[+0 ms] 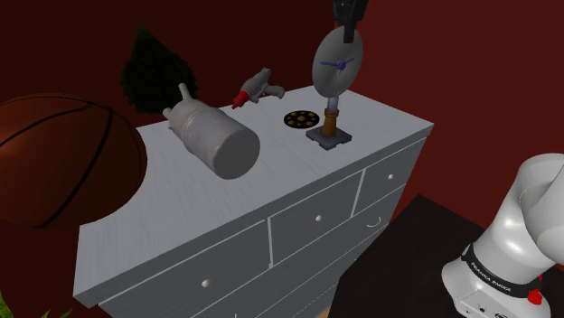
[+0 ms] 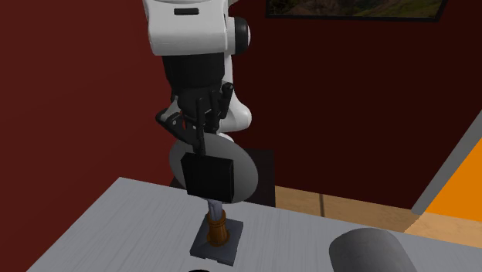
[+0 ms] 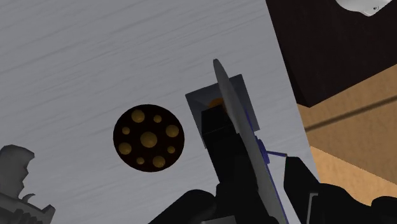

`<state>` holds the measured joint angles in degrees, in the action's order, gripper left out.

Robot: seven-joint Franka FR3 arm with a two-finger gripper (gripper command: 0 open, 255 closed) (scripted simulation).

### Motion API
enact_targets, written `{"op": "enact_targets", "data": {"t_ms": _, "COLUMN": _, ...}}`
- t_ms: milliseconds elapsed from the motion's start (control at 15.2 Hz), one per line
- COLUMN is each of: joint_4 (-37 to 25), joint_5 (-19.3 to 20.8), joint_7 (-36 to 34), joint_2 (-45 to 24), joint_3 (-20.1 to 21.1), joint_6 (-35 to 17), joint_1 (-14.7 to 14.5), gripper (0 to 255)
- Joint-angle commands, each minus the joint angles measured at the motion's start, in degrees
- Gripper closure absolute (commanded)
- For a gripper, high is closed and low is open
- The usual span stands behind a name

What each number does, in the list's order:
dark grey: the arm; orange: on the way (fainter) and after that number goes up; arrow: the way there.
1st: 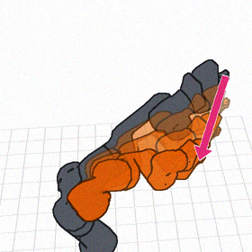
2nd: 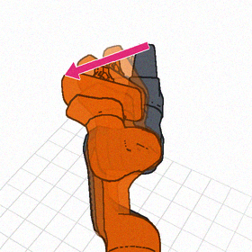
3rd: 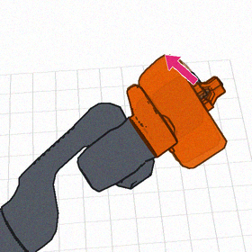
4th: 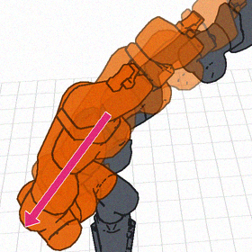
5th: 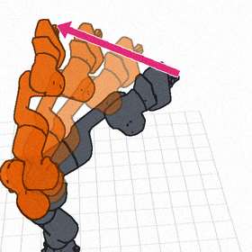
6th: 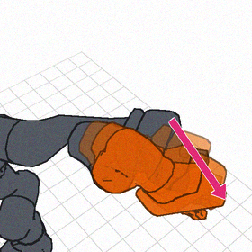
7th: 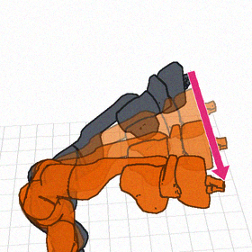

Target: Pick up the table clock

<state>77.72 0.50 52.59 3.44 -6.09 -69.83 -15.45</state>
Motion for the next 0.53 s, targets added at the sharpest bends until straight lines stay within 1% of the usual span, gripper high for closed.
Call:
{"op": "enact_targets", "data": {"t_ms": 0, "joint_4": 0.0, "joint_5": 0.0, "joint_7": 0.0, "joint_2": 0.0, "joint_3": 0.0, "joint_6": 0.0, "joint_1": 0.0, "gripper": 255}}
{"op": "enact_targets", "data": {"t_ms": 264, "joint_4": 0.1, "joint_5": 0.0, "joint_7": -0.1, "joint_2": 0.0, "joint_3": 0.0, "joint_6": -0.1, "joint_1": 0.0, "gripper": 255}}
{"op": "enact_targets", "data": {"t_ms": 462, "joint_4": -4.7, "joint_5": -0.2, "joint_7": 0.1, "joint_2": -1.8, "joint_3": -0.1, "joint_6": 2.9, "joint_1": 0.1, "gripper": 255}}
